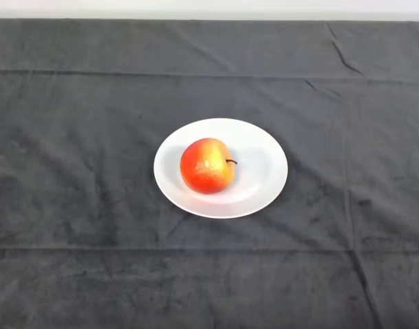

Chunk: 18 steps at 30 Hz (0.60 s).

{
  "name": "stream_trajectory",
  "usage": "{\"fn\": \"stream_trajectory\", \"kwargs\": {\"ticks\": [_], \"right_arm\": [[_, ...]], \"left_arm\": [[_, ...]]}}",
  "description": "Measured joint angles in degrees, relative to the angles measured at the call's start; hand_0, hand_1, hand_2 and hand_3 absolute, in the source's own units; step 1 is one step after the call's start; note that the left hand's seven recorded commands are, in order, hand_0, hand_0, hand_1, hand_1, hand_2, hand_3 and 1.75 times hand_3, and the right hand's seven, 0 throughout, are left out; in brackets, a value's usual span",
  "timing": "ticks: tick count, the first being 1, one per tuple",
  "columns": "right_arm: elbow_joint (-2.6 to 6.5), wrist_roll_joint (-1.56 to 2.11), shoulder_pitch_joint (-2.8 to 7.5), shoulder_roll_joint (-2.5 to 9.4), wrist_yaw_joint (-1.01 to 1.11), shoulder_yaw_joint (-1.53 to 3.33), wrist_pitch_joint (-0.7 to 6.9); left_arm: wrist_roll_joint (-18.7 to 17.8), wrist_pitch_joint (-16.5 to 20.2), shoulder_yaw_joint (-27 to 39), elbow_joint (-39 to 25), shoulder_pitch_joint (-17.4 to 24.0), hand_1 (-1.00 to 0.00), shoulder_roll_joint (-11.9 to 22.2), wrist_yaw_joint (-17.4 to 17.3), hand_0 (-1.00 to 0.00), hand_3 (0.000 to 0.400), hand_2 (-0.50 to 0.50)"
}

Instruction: Move the apple to the plate

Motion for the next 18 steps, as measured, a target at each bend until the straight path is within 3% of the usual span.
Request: {"fn": "stream_trajectory", "kwargs": {"ticks": [18], "right_arm": [[0.00,0.00,0.00,0.00,0.00,0.00,0.00]], "left_arm": [[0.08,0.16,0.00,0.00,-0.09,0.00,0.00,-0.57,0.00,0.000,0.00]]}}
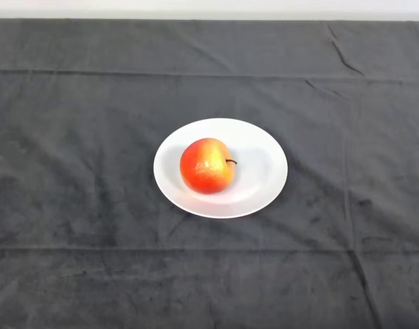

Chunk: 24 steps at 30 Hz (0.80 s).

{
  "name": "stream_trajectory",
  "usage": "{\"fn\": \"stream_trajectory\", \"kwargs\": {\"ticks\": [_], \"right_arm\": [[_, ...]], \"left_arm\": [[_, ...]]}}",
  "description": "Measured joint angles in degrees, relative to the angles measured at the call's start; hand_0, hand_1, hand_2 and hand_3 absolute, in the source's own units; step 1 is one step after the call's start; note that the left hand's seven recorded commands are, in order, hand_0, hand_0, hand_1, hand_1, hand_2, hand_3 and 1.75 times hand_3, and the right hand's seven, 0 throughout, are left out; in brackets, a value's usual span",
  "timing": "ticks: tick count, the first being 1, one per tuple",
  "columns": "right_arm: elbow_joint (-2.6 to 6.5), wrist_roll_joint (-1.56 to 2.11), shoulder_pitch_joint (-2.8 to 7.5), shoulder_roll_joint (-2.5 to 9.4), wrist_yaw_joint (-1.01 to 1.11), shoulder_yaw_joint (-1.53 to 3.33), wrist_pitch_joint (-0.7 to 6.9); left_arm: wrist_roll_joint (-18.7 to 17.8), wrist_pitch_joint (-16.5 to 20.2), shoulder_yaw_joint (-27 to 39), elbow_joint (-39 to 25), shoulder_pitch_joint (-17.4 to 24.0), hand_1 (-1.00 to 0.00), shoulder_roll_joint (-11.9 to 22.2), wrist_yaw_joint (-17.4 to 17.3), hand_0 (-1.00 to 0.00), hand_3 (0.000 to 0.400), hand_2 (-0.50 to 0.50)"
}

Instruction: Move the apple to the plate

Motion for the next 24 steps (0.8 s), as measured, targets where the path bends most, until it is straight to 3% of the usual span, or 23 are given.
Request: {"fn": "stream_trajectory", "kwargs": {"ticks": [24], "right_arm": [[0.00,0.00,0.00,0.00,0.00,0.00,0.00]], "left_arm": [[0.12,0.41,0.14,0.00,-0.13,0.00,0.00,-0.95,0.00,0.000,0.00]]}}
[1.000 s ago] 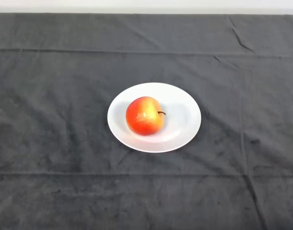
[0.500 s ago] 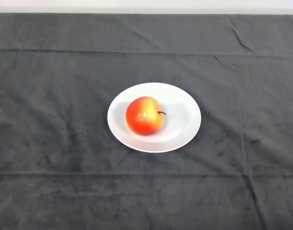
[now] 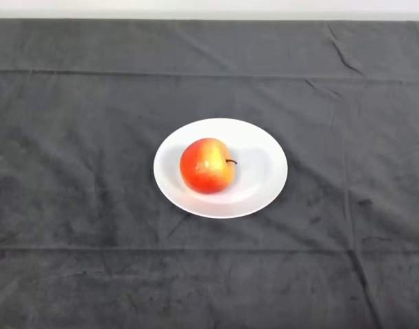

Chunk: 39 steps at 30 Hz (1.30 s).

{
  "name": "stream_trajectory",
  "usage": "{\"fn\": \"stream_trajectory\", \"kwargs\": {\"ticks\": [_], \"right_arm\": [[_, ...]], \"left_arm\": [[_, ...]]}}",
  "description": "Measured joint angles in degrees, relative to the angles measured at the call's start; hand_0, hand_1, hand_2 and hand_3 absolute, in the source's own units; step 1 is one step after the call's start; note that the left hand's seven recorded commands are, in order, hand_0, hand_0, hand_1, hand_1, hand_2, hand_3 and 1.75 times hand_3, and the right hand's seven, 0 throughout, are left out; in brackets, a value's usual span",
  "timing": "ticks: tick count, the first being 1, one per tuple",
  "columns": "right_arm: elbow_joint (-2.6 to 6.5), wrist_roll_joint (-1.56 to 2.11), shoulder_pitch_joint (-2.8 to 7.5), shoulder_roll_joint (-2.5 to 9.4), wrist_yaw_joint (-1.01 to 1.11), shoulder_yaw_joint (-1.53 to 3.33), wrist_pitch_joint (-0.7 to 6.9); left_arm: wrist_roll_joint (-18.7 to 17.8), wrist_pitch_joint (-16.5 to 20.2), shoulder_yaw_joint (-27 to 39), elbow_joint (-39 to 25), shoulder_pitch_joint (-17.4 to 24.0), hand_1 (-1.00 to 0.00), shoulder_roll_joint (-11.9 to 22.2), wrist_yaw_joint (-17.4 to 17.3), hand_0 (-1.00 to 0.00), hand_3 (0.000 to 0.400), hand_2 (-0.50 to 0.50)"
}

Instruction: Move the apple to the plate

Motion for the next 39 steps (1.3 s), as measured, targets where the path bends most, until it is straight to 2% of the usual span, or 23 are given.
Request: {"fn": "stream_trajectory", "kwargs": {"ticks": [10,39], "right_arm": [[0.00,0.00,0.00,0.00,0.00,0.00,0.00],[0.00,0.00,0.00,0.00,0.00,0.00,0.00]], "left_arm": [[0.70,0.02,0.24,0.00,-1.52,0.00,0.00,-0.47,0.00,0.000,0.00],[0.95,0.03,1.70,0.00,-1.53,0.00,-0.01,-0.69,0.00,0.000,0.00]]}}
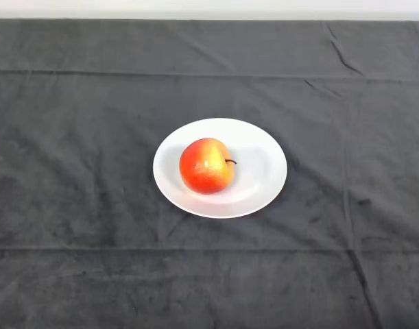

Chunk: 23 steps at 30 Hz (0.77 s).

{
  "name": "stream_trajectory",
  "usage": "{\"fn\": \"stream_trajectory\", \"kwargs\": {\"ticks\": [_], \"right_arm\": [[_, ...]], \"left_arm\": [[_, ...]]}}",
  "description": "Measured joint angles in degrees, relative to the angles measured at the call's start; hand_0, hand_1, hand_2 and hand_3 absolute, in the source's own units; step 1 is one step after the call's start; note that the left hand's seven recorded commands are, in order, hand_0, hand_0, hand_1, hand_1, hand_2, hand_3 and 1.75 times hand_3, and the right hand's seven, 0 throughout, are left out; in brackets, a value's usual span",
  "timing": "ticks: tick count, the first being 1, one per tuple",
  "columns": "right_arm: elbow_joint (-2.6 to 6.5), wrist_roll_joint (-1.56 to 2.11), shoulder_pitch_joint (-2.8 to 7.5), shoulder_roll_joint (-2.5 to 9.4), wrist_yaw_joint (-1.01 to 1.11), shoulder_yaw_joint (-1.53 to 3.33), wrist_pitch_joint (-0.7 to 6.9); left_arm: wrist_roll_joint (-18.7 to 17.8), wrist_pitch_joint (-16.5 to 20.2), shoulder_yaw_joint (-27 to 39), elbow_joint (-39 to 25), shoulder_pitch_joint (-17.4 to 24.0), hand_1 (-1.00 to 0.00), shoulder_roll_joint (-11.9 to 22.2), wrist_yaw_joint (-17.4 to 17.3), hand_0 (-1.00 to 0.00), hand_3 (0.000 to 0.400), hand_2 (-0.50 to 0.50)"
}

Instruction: Move the apple to the plate

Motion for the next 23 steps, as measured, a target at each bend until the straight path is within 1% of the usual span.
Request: {"fn": "stream_trajectory", "kwargs": {"ticks": [23], "right_arm": [[0.00,0.00,0.00,0.00,0.00,0.00,0.00]], "left_arm": [[0.05,0.00,0.02,0.00,-0.17,0.00,0.00,-0.75,0.00,0.000,0.00]]}}
